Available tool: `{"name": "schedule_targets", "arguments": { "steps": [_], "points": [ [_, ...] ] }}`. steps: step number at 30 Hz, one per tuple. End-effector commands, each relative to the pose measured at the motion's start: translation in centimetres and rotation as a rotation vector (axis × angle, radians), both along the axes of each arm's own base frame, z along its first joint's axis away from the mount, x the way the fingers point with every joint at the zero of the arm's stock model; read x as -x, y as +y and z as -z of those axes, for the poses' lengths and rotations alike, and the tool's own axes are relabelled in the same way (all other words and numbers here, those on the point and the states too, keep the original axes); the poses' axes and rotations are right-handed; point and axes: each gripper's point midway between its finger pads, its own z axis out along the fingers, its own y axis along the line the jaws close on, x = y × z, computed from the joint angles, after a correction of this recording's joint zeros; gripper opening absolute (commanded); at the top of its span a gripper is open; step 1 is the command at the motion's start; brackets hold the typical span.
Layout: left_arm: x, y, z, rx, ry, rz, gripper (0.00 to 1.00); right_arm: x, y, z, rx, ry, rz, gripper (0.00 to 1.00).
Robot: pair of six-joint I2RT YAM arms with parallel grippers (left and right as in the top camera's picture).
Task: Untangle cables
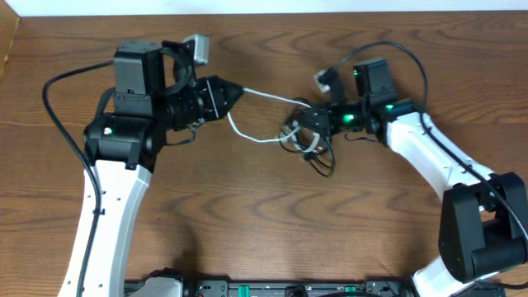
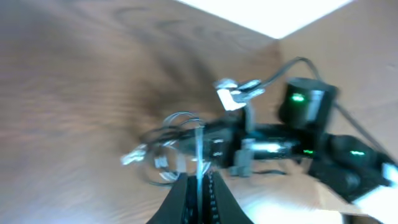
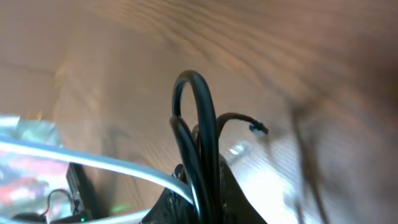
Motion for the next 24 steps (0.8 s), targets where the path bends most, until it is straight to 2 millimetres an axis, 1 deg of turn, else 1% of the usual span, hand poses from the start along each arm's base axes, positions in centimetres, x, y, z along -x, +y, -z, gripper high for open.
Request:
{"name": "schedule_targets", "arguments": {
  "steps": [1, 2, 3, 5, 8, 10, 12, 13, 15, 17, 18, 21, 24],
  "points": [
    [-1.4, 4.1, 0.5, -0.143, -0.043, -0.131, 0.07, -1.2, -5.3, 3.5, 0.216, 0.121, 0.258, 0.01],
    [-1.5, 4.6, 0.7, -0.163, -0.043, -0.144, 0.08, -1.0, -5.8, 3.8, 0.236, 0.135, 0.269, 0.01],
    [-1.6, 5.6, 1.1, -0.198, -0.037, -0.172, 0.07, -0.5, -6.6, 4.3, 0.269, 0.163, 0.284, 0.01],
    [-1.7, 6.3, 1.5, -0.228, -0.024, -0.202, 0.07, 0.0, -7.0, 4.7, 0.292, 0.189, 0.29, 0.01],
    [-1.6, 6.3, 2.1, -0.243, -0.009, -0.193, 0.07, 0.4, -7.1, 4.9, 0.302, 0.207, 0.288, 0.01],
    [-1.6, 6.1, 2.9, -0.251, 0.016, -0.178, 0.08, 0.5, -7.1, 4.9, 0.301, 0.215, 0.292, 0.02],
    [-1.6, 5.8, 3.9, -0.255, 0.051, -0.161, 0.07, 0.6, -6.9, 4.8, 0.292, 0.225, 0.298, 0.05],
    [-1.6, 5.3, 4.3, -0.251, 0.065, -0.144, 0.07, 0.6, -6.6, 4.7, 0.278, 0.226, 0.29, 0.11],
    [-1.4, 3.6, 5.0, -0.233, 0.068, -0.049, 0.08, 0.8, -6.0, 4.3, 0.243, 0.233, 0.271, 0.34],
    [-1.2, 1.7, 5.6, -0.219, 0.064, 0.051, 0.08, 0.9, -5.5, 3.8, 0.213, 0.24, 0.254, 0.55],
    [-1.2, 1.0, 6.2, -0.22, 0.071, 0.081, 0.08, 0.9, -5.4, 3.6, 0.206, 0.244, 0.25, 0.59],
    [-1.2, -0.4, 7.4, -0.224, 0.099, 0.124, 0.08, 0.8, -5.4, 2.8, 0.211, 0.252, 0.25, 0.61],
    [-1.1, -2.3, 7.8, -0.203, 0.093, 0.189, 0.09, 0.3, -6.0, 1.5, 0.229, 0.251, 0.266, 0.61]
  ]
}}
